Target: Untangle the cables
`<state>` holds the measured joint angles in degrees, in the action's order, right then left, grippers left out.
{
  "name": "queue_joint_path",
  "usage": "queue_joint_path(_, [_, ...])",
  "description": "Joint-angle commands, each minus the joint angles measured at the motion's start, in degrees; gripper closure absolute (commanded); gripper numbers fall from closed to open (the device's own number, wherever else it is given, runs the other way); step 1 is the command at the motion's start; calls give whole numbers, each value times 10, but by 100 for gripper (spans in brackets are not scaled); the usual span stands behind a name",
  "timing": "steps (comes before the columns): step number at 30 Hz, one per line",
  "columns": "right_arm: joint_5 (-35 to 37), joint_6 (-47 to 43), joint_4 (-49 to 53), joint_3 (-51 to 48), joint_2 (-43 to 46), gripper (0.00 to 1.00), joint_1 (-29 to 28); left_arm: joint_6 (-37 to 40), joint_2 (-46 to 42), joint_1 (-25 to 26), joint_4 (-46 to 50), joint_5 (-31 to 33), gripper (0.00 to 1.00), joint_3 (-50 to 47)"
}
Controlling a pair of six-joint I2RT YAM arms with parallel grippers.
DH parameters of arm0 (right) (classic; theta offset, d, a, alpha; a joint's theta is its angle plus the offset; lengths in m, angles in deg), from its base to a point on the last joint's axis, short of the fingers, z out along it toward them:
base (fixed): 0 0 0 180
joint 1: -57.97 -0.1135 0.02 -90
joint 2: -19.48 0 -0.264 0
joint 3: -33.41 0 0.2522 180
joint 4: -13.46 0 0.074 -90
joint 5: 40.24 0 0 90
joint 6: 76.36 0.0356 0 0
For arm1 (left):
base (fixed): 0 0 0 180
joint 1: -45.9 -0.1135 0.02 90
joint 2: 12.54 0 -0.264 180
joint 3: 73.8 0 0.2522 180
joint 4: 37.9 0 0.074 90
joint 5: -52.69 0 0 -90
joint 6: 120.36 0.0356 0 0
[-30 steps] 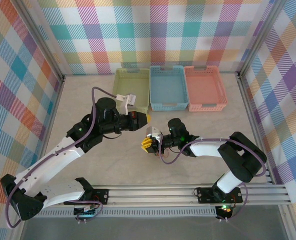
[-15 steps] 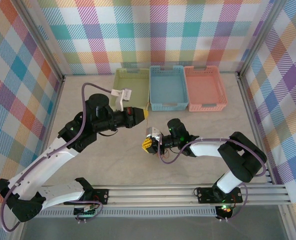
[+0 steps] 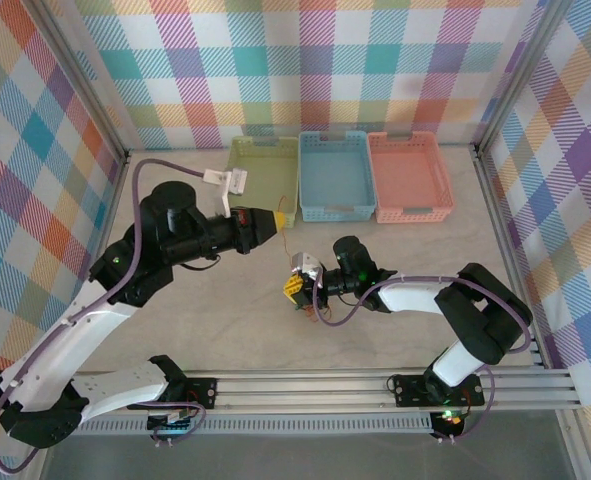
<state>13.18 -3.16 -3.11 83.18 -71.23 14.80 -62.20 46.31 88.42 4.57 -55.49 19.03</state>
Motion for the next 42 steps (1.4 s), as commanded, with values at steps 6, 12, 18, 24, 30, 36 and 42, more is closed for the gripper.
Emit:
queue_joint_path(6, [30,-1,14,13,-9,84,-1,44,-34,4,51,39,100,60])
queue_joint_path(12, [42,2,19,16,-10,84,1,73,-41,3,87,77,100,98])
queue_joint_path(18, [49,4,27,21,-13,84,1,85,-39,3,100,93,100,127])
queue_joint_path(24, [68,5,38,25,-16,85,2,94,-35,4,109,101,100,147])
queue_joint_path(30, [59,5,17,14,-5,80,4,85,-21,3,97,81,100,139])
queue_joint_path(36, [7,3,-53,-22,24,67,3,71,13,3,76,48,100,136])
queue_joint_path(42, [-42,4,-98,-29,50,54,2,65,73,3,69,16,100,184])
